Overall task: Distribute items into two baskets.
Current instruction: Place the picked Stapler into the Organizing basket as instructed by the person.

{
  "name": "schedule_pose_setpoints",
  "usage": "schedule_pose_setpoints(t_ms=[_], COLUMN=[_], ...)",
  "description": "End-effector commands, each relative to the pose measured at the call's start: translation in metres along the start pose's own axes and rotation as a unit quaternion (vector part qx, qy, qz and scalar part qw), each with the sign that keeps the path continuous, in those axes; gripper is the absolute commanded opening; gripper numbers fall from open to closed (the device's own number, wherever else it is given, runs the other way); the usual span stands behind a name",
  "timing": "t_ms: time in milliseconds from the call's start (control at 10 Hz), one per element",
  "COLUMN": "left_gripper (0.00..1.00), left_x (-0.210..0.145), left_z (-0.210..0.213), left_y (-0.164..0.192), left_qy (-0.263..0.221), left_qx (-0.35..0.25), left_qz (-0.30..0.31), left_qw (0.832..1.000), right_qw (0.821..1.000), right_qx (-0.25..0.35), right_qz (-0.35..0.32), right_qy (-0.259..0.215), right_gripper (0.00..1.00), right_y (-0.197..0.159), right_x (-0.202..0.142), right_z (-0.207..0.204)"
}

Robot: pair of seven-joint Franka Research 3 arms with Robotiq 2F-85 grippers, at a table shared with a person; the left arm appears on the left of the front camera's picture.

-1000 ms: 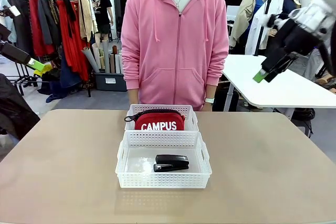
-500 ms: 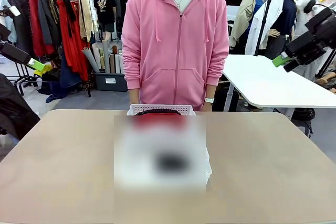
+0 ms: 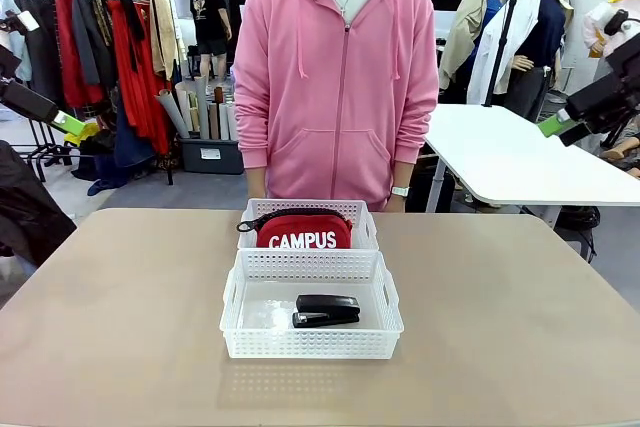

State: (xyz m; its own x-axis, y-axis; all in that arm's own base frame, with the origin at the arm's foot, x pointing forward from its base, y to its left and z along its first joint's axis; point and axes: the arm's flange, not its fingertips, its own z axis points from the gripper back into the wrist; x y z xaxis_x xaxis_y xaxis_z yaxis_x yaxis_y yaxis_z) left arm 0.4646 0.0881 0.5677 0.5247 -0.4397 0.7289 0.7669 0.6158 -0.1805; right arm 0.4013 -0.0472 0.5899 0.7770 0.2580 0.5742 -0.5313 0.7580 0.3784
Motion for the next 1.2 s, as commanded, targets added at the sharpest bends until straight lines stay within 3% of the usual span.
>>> schedule_pose_setpoints(t_ms=[0,400,500,1100], left_gripper=[0.97,0.97,0.97,0.97], left_x=[0.0007,0.0007,0.0007,0.0007], left_z=[-0.0001,-0.0001,-0.0001,-0.0001], left_y=[-0.0014,-0.0014,-0.0014,-0.0014], left_qy=[-0.002,-0.002,-0.002,-0.002], left_qx=[0.001,0.001,0.001,0.001], left_qz=[-0.001,-0.001,-0.001,-0.001], left_qw=[1.000,1.000,1.000,1.000], right_qw=[1.000,0.999,1.000,1.000], right_qx=[0.006,0.001,-0.001,-0.001], right_qz=[0.008,0.016,-0.004,-0.004], right_qy=[-0.010,-0.035,-0.003,-0.003], right_gripper=[1.00,1.00,1.00,1.00], right_y=[-0.0156,-0.0184,-0.0215,-0.0215], right_x=[-0.0129,-0.0213,-0.0180,-0.0180], right_z=[-0.0025,0.0036,0.0028,0.0028])
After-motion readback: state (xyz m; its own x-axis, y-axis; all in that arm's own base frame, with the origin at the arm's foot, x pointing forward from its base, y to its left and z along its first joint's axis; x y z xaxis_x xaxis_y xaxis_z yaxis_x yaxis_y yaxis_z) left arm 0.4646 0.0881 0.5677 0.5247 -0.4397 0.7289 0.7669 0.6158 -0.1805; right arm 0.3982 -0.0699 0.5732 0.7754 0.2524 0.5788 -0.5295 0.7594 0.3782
